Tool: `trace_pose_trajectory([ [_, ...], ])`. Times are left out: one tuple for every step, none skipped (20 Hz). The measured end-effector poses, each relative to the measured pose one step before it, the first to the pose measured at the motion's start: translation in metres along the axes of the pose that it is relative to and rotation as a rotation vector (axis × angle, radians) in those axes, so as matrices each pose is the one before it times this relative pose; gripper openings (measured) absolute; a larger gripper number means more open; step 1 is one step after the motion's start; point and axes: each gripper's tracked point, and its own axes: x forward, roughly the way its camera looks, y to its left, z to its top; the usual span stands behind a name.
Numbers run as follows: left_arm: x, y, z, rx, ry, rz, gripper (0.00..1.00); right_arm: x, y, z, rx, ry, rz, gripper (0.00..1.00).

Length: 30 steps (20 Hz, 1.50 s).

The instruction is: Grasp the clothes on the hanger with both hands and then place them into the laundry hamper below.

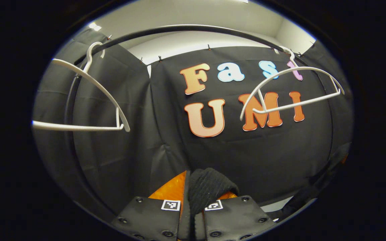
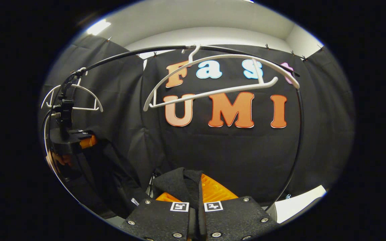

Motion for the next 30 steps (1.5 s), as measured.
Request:
trace_pose_trajectory([
  [-0.00148,-0.00317,-0.00925,-0.00006,0.01820,-0.00915,0.14,0.00152,0.00549,-0.00728,0.00034,0.01649,0.01065,0.02],
  [-0.00250,-0.00242,-0.01108,0.00186,0.02188,-0.00817,0.14,-0.00177,0.00521,-0.01040,-0.00151,0.01941,0.01064,0.02],
  [-0.00148,-0.00199,-0.00887,0.00442,0.02124,-0.00623,0.14,0.00043,0.00450,-0.00969,-0.00012,0.02237,0.00922,0.03],
  [-0.00191,-0.00263,-0.01231,0.00438,0.01927,-0.00968,0.14,0.00178,0.00413,-0.00903,0.00313,0.02199,0.00827,0.03],
  [-0.00158,-0.00162,-0.01000,0.00579,0.01308,-0.00602,0.14,0.00195,0.00348,-0.01076,0.00572,0.02282,0.00737,0.02],
  [-0.00119,-0.00202,-0.01323,0.00601,0.01885,-0.00539,0.14,0.00317,0.00217,-0.01136,0.00500,0.02479,0.00479,0.02],
  [-0.00247,-0.00168,-0.01469,-0.00035,0.02795,-0.00276,0.14,0.00432,0.00178,-0.01244,0.00752,0.02914,0.00181,0.02],
  [-0.00222,-0.00241,-0.01493,-0.00751,0.03331,-0.00722,0.14,0.00385,0.00165,-0.01508,0.01354,0.03091,0.00295,0.02],
  [-0.00199,-0.00292,-0.01413,-0.00819,0.03081,-0.00514,0.14,0.00285,0.00061,-0.01343,0.01489,0.02900,0.00129,0.02],
  [-0.00397,-0.00058,-0.01532,-0.00320,0.03001,-0.00119,0.14,0.00311,0.00304,-0.01757,0.01247,0.03153,0.00024,0.02],
  [-0.00030,-0.00013,-0.01649,0.00002,0.03145,0.00161,0.14,0.00297,0.00188,-0.01528,0.00795,0.03134,-0.00029,0.02],
  [-0.00126,0.00019,-0.01679,0.00014,0.02886,0.00382,0.14,0.00426,0.00196,-0.01473,0.00385,0.03050,0.00130,0.03],
  [0.00038,0.00198,-0.01409,-0.00472,0.03206,0.00587,0.14,0.00296,0.00158,-0.01200,0.00082,0.02643,0.00159,0.02],
  [0.00226,0.00040,-0.01000,-0.01369,0.02567,0.00141,0.14,0.00444,0.00000,-0.01262,-0.00040,0.02658,0.00231,0.02],
  [0.00138,-0.00166,-0.00989,-0.01133,0.02169,-0.00357,0.14,0.00512,0.00079,-0.01628,0.00217,0.03154,0.00113,0.03],
  [0.00245,-0.00019,-0.01326,0.00351,0.02764,-0.00164,0.14,0.00377,0.00167,-0.01330,0.00893,0.02705,0.00189,0.03],
  [0.00226,0.00051,-0.01370,0.01287,0.03345,-0.00044,0.14,0.00392,0.00188,-0.01131,0.01352,0.02919,0.00243,0.03],
  [0.00165,-0.00087,-0.01401,0.01266,0.03425,-0.00092,0.14,0.00485,0.00262,-0.01261,0.01387,0.03005,0.00347,0.03],
  [0.00536,0.00036,-0.01449,0.01152,0.03291,0.00033,0.14,0.00443,0.00153,-0.01145,0.00801,0.02859,0.00258,0.03],
  [0.00577,-0.00098,-0.01662,0.01055,0.03046,-0.00002,0.14,0.00341,0.00140,-0.01078,0.00143,0.02449,0.00357,0.03],
  [0.00492,-0.00006,-0.01454,0.00843,0.03216,0.00266,0.13,0.00262,0.00103,-0.00996,-0.00515,0.02154,0.00127,0.03],
  [0.00246,-0.00095,-0.01411,0.00366,0.03421,0.00307,0.14,0.00388,0.00094,-0.00915,-0.00713,0.02088,0.00126,0.03],
  [0.00298,-0.00152,-0.01293,-0.00103,0.03014,0.00043,0.14,0.00241,0.00038,-0.00778,-0.00643,0.02259,0.00044,0.03],
  [0.00314,0.00014,-0.01079,-0.00731,0.02325,-0.00210,0.13,0.00328,0.00101,-0.00936,-0.00326,0.01935,0.00161,0.03],
  [0.00222,-0.00039,-0.00739,-0.00845,0.02530,-0.00319,0.14,0.00386,0.00120,-0.00763,0.00259,0.02261,0.00185,0.03],
  [0.00443,-0.00176,-0.01047,-0.00778,0.02855,-0.00315,0.13,0.00316,0.00127,-0.01138,0.00671,0.02333,0.00227,0.03],
  [0.00323,-0.00100,-0.00773,-0.00748,0.02544,-0.00311,0.13,0.00332,0.00153,-0.00973,0.00918,0.02616,0.00164,0.03],
  [0.00356,-0.00080,-0.00914,-0.00514,0.02805,-0.00141,0.14,0.00320,0.00007,-0.01134,0.00771,0.02455,0.00340,0.04],
  [0.00333,-0.00030,-0.00634,-0.00437,0.02224,-0.00230,0.14,0.00274,0.00029,-0.00833,0.00414,0.02055,0.00172,0.04],
  [0.00074,-0.00159,-0.00559,-0.00305,0.01785,-0.00136,0.14,0.00171,0.00148,-0.00742,-0.00042,0.02042,-0.00055,0.04],
])
